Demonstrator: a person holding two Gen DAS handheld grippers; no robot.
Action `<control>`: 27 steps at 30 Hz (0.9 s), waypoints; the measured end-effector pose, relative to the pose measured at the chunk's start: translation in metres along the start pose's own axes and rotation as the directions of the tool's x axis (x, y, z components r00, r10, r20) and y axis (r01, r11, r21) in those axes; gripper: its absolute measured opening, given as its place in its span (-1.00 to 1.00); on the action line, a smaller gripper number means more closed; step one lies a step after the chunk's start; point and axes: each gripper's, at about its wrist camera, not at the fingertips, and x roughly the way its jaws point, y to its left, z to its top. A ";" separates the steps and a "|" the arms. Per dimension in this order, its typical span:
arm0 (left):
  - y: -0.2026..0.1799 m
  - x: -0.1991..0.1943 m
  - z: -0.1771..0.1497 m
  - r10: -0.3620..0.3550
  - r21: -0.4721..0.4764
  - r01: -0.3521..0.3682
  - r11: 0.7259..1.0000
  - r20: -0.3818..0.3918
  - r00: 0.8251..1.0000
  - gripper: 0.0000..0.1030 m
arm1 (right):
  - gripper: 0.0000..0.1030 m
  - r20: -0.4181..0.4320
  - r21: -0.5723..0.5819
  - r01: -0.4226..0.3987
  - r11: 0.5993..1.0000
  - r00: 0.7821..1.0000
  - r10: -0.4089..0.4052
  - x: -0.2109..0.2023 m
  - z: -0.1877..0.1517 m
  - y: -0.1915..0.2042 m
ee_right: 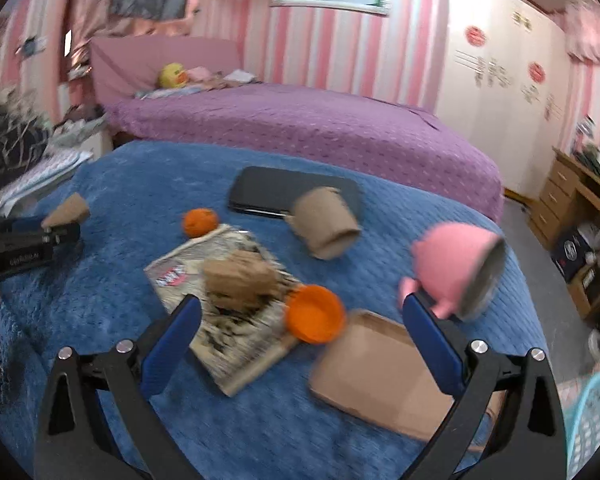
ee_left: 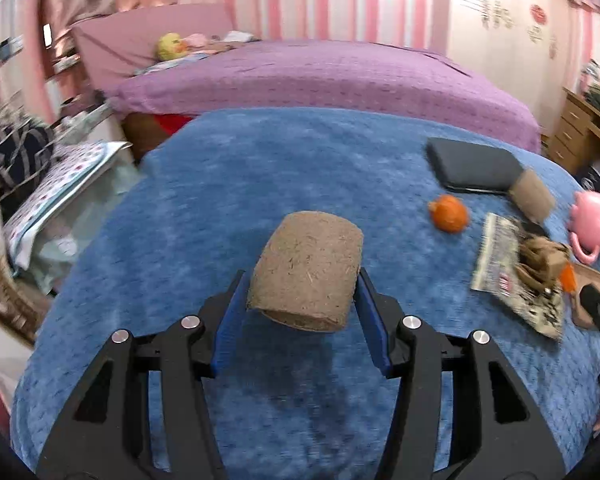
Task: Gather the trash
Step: 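Grasp the brown paper bundle with the right gripper while the left holds the roll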
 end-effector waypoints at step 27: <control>-0.005 -0.032 0.011 0.040 0.013 -0.042 0.999 0.086 0.995 0.01 | -0.08 0.042 0.036 -0.026 0.999 0.999 0.024 -0.036 0.007 -0.038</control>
